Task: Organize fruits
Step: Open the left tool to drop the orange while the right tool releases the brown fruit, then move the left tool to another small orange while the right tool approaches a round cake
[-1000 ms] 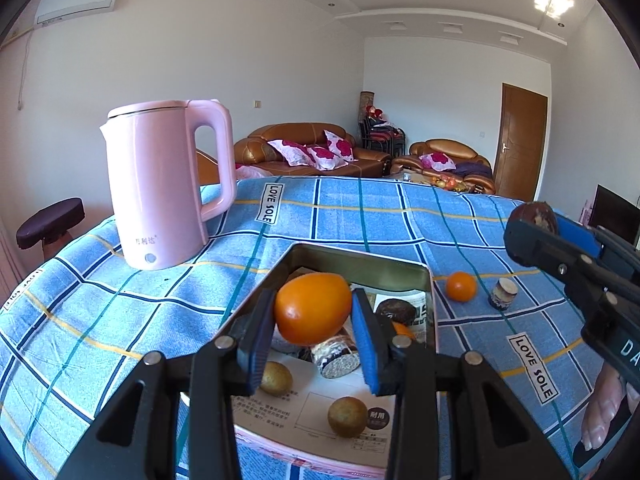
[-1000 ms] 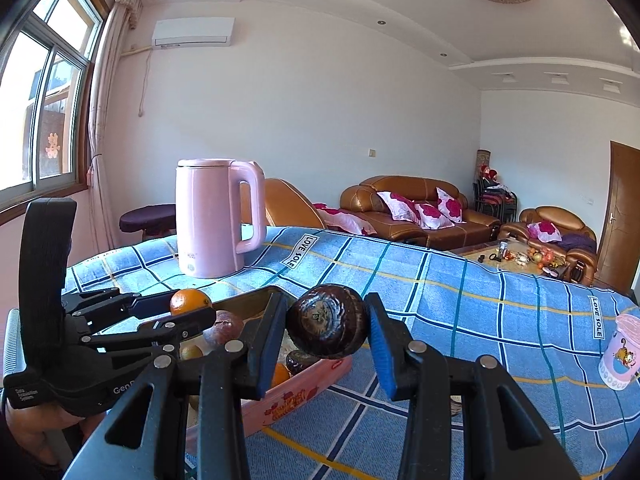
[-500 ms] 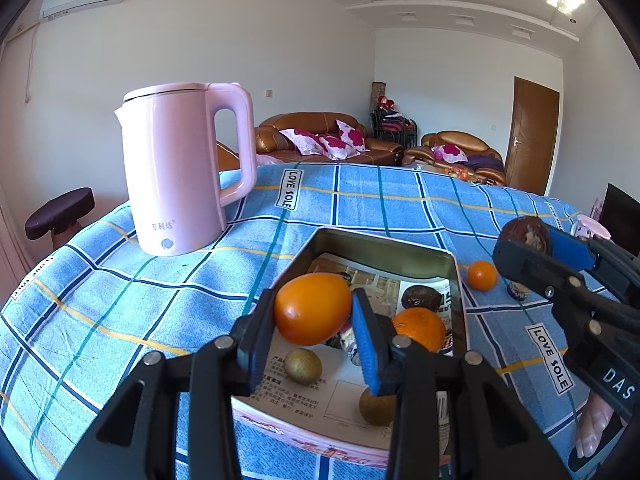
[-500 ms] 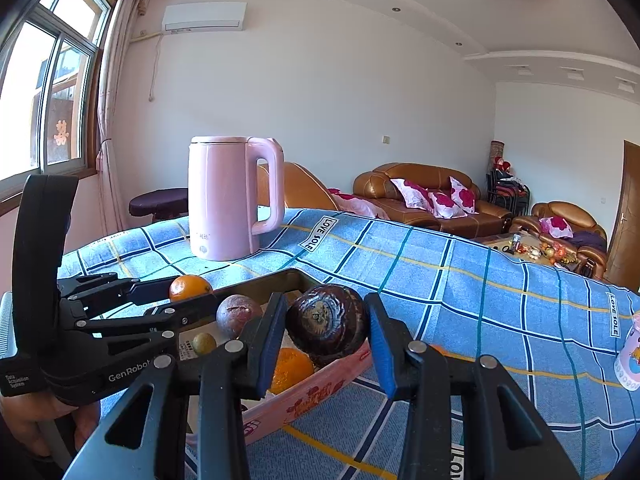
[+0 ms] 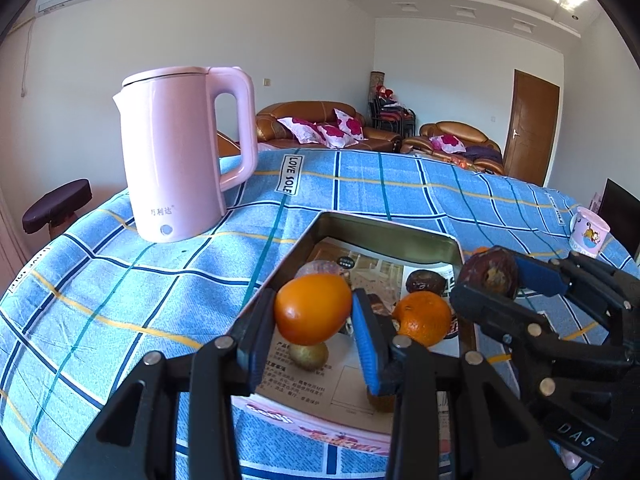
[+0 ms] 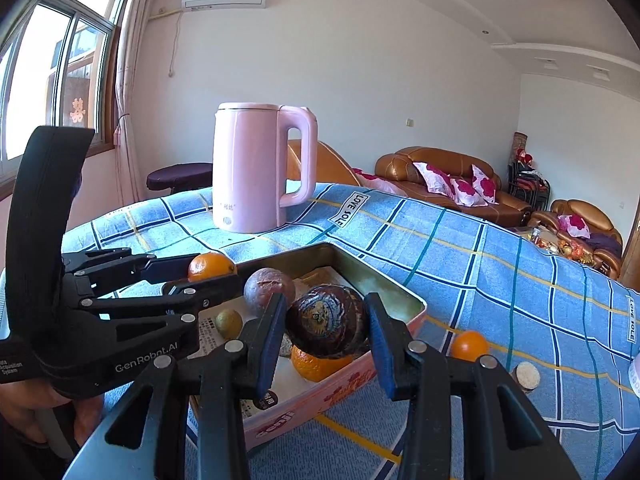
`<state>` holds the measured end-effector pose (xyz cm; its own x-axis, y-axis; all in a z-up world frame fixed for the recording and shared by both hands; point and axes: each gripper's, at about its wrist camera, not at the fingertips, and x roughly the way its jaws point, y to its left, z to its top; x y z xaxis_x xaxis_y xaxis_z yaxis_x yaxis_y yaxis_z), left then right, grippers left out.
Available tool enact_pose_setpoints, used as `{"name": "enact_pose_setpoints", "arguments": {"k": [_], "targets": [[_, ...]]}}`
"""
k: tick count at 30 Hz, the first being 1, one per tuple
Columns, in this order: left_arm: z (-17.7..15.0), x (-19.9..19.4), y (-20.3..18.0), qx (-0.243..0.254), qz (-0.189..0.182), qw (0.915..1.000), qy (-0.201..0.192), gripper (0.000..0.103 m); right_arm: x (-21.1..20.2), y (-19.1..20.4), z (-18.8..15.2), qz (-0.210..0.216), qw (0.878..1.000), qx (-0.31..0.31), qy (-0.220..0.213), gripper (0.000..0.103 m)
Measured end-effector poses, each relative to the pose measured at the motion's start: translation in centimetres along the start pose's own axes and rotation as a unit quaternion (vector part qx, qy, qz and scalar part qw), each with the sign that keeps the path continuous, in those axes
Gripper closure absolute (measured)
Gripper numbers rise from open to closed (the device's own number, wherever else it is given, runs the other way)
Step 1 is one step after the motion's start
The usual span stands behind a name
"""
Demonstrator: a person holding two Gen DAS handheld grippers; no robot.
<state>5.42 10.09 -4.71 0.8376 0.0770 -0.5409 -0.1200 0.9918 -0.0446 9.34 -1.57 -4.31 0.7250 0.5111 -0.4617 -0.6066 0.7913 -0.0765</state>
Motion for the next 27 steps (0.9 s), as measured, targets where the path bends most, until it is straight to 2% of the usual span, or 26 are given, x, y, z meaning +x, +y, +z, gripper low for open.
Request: {"name": "enact_pose_setpoints", "arguments": {"k": [4, 7, 9, 10, 11, 12, 19, 23, 27], "targets": [[-0.3, 0.7, 0.0, 0.002, -0.006, 0.9997, 0.023, 0.063, 1.4, 0.2, -0.6, 0.013, 0.999, -0.006, 0.035, 0.061], [-0.5, 0.7, 0.1, -0.002, -0.004, 0.9997, 0.024, 0.061, 2.0, 0.5, -0.8, 0.024, 0.998, -0.013, 0.053, 0.061], [-0.5, 0.5, 0.3, -0.004, 0.003, 0.9997, 0.022, 0.052, 2.4, 1.0, -1.0, 0.037, 0.996, -0.022, 0.073, 0.059], [-0.5, 0.4, 0.4, -0.007, 0.001, 0.9998, 0.019, 0.041, 2.5, 1.1, -1.1, 0.039, 0.996, -0.026, 0.078, 0.057], [-0.4, 0.2, 0.5, -0.01, 0.003, 0.9998, 0.015, 0.037, 2.4, 1.3, -1.2, 0.038, 0.996, -0.033, 0.078, 0.046], [-0.4, 0.0, 0.5, -0.011, 0.003, 0.9999, 0.012, 0.036, 2.1, 1.4, -1.2, 0.032, 0.996, -0.038, 0.073, 0.039], [0.0, -0.6, -1.2, -0.004, -0.009, 1.0, 0.001, 0.026, -0.7, -0.7, -1.7, -0.017, 0.997, -0.056, 0.056, 0.038], [0.7, -0.9, -3.3, 0.006, -0.029, 0.9995, -0.007, 0.025, -1.9, -5.3, -2.2, -0.068, 0.995, -0.027, 0.067, 0.038], [1.7, -0.8, -5.9, 0.022, -0.049, 0.9985, -0.013, 0.017, -2.4, -11.0, -2.9, -0.127, 0.987, 0.041, 0.086, 0.038]]}}
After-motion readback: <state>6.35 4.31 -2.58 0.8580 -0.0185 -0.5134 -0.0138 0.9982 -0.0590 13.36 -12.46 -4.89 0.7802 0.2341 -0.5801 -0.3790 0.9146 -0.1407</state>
